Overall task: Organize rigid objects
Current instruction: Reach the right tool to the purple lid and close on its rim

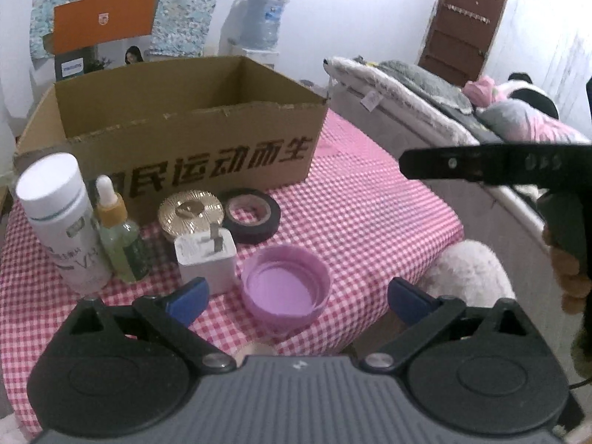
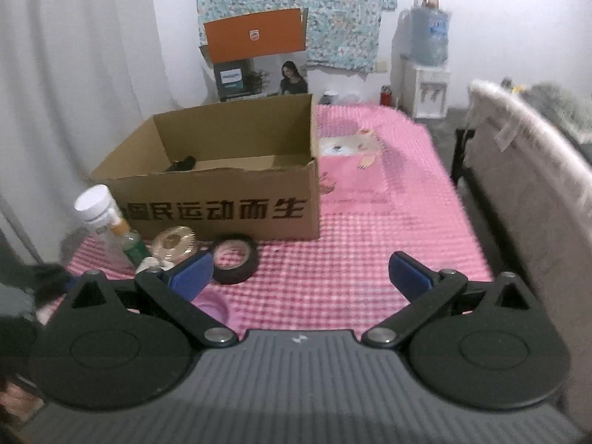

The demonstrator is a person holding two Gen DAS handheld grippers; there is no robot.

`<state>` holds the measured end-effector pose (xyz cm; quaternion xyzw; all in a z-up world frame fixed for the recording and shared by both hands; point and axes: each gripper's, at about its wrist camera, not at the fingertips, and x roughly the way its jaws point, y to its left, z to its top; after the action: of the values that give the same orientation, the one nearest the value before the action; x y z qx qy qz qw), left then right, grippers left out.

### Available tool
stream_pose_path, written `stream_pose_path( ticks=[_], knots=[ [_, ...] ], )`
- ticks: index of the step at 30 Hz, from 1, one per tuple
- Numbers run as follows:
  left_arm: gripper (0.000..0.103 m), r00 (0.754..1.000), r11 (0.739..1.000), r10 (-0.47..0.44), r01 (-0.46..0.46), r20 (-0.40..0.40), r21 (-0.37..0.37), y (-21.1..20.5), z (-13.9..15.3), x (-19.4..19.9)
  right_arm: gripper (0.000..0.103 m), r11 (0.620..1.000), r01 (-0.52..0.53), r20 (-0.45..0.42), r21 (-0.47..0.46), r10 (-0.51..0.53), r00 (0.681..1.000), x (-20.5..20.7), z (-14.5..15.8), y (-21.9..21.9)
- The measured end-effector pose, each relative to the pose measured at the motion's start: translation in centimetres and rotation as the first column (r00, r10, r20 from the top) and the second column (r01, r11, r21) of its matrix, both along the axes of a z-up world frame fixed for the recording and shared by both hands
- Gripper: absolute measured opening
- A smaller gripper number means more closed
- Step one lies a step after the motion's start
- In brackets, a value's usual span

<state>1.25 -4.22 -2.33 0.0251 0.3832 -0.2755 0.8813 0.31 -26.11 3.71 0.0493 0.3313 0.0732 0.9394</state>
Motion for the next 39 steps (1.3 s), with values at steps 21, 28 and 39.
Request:
stream_pose_path(
  ticks=[21, 28, 39],
  knots=[
    [0.068, 1.000, 0.985, -0.021, 0.024, -0.018, 0.171, -1.9, -3.9, 1.4, 0.056, 0.981, -0.134, -0.223, 0.137, 0.163, 0.961, 4.1, -7.3, 4.0],
    [0.061, 0.999, 0.984, -0.054, 0.054, -0.005, 0.172, -3.4, -4.0, 1.7, 0.035, 0.983, -0.135, -0.254, 0.122, 0.163, 0.953, 4.3, -8.4, 3.8],
    [0.065, 0.995, 0.974, -0.104, 0.100, 0.009, 0.205, -6.1, -3.9, 1.9, 0.025, 0.987, -0.089, -0.253, 0.132, 0.120, 0.960, 4.0, -8.9, 1.4]
  ],
)
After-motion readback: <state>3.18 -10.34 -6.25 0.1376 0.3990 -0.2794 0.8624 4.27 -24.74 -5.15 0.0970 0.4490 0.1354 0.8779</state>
